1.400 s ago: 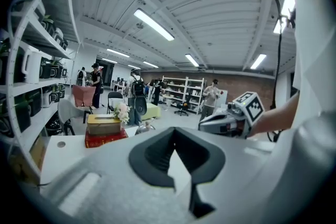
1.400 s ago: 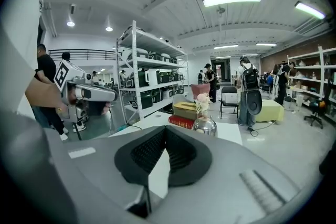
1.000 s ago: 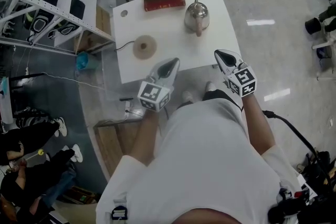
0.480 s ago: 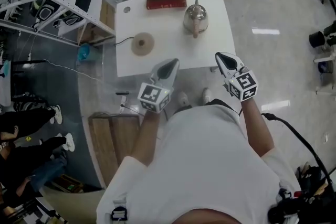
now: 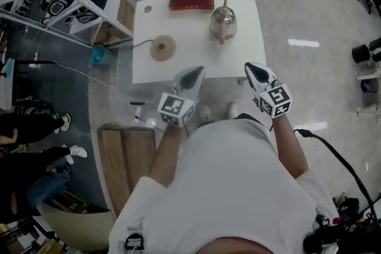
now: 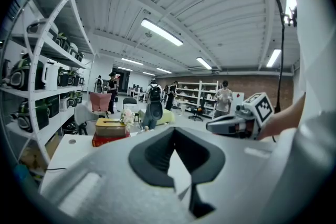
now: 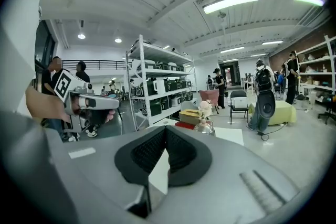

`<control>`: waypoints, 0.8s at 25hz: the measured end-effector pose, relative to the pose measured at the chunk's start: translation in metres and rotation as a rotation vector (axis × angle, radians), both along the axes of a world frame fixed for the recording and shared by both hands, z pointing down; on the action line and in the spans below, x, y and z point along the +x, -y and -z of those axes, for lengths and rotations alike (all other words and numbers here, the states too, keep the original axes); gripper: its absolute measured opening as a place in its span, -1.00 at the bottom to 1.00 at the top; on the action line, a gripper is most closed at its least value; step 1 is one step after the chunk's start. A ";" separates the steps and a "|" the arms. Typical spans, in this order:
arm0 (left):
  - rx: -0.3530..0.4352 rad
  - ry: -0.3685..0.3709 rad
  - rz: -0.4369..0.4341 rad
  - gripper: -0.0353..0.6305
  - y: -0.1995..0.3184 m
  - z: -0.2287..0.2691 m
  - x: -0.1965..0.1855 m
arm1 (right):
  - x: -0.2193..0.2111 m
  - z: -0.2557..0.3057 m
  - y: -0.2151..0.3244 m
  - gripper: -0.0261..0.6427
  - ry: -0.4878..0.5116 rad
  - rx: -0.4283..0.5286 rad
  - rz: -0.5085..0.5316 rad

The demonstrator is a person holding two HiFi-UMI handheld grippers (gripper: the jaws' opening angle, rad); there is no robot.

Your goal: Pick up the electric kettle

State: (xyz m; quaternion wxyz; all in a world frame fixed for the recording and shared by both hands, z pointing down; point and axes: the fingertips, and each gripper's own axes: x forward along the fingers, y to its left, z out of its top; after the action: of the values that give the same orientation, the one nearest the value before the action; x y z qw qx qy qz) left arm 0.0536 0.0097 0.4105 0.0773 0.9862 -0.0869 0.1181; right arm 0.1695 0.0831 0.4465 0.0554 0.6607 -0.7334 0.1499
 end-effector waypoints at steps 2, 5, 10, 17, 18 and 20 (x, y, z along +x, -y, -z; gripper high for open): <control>0.001 0.000 0.004 -0.89 0.001 0.000 -0.001 | 0.000 0.000 0.001 -0.91 0.000 0.000 0.000; -0.004 0.000 0.010 -0.89 0.000 -0.002 -0.002 | -0.001 -0.001 0.001 -0.91 0.004 0.004 0.001; -0.006 0.005 0.007 -0.89 -0.002 -0.005 0.000 | 0.000 -0.002 0.001 -0.91 0.006 0.006 0.000; -0.003 0.008 0.003 -0.89 0.001 -0.004 0.005 | 0.003 0.000 0.005 -0.91 0.009 0.011 0.012; -0.002 0.009 0.003 -0.89 0.001 -0.004 0.005 | 0.003 0.000 0.005 -0.91 0.008 0.010 0.013; -0.001 0.010 0.003 -0.89 0.001 -0.004 0.006 | 0.003 0.000 0.006 -0.91 0.008 0.008 0.017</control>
State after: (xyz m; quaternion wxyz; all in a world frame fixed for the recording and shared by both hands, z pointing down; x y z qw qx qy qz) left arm 0.0592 0.0089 0.4148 0.0775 0.9854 -0.0889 0.1231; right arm 0.1729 0.0773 0.4466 0.0513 0.6543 -0.7396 0.1491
